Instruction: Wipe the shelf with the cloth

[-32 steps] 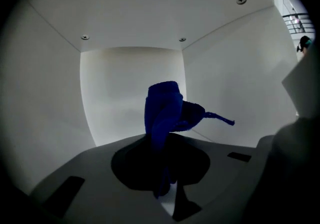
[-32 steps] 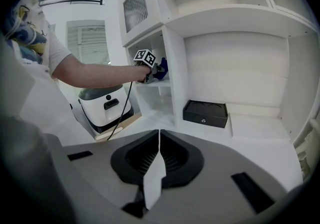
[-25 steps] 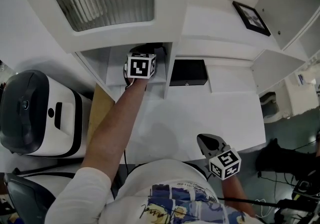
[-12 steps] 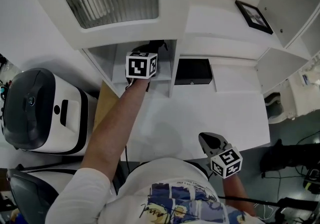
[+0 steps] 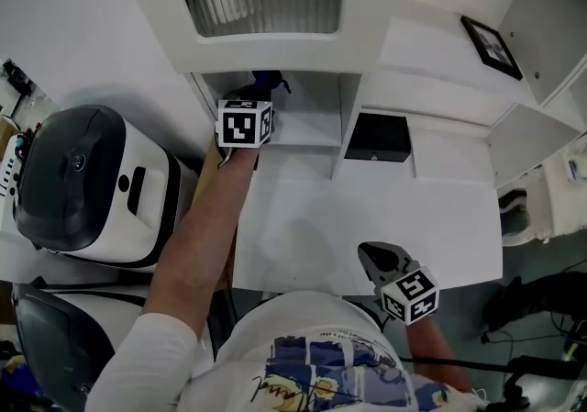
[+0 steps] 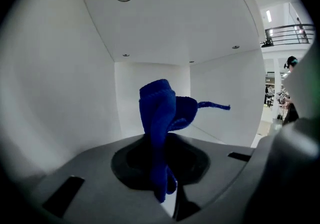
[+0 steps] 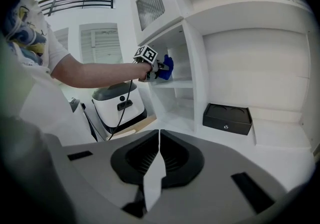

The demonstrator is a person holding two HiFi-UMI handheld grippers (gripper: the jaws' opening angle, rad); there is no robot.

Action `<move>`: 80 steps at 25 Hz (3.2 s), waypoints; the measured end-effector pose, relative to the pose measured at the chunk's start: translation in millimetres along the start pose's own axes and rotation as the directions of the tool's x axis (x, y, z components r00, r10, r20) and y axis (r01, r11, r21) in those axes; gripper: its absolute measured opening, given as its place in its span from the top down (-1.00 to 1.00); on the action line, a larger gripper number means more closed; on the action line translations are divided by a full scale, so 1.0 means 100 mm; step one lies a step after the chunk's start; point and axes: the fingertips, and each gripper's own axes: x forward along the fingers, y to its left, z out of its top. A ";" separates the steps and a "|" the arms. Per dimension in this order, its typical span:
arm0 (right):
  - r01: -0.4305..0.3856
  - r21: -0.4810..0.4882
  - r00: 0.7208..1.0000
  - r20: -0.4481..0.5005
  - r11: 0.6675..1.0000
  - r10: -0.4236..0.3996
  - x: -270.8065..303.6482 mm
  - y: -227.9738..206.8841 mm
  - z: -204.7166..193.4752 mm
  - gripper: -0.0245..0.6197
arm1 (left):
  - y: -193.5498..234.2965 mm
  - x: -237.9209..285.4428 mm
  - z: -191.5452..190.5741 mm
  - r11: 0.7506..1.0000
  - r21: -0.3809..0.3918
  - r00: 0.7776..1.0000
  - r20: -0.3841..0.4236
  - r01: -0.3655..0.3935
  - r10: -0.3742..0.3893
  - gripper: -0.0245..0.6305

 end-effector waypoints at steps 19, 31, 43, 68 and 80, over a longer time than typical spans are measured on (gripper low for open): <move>-0.010 0.047 1.000 0.020 0.999 0.009 -0.05 -0.31 -0.05 0.83 | -0.63 0.32 -0.20 0.993 -0.019 0.986 -0.120 0.113 -0.115 0.76; -0.017 0.053 1.000 0.012 0.998 0.017 -0.15 -0.50 -0.14 0.83 | -1.35 0.38 -0.12 0.955 -0.143 0.958 -0.082 0.261 -0.274 0.76; -0.030 0.044 1.000 0.007 0.999 0.030 -0.03 -0.36 -0.11 0.83 | -1.04 0.10 0.00 0.953 -0.163 0.966 -0.007 0.255 -0.259 0.76; -0.018 0.044 1.000 0.013 0.999 0.017 0.13 -0.04 -0.08 0.83 | -0.75 0.02 -0.43 0.978 -0.112 0.975 -0.112 0.177 -0.189 0.76; 0.008 0.069 1.000 0.015 0.998 -0.009 -0.12 -0.27 -0.20 0.83 | -1.58 0.11 -0.31 0.920 -0.224 0.938 -0.059 0.322 -0.343 0.76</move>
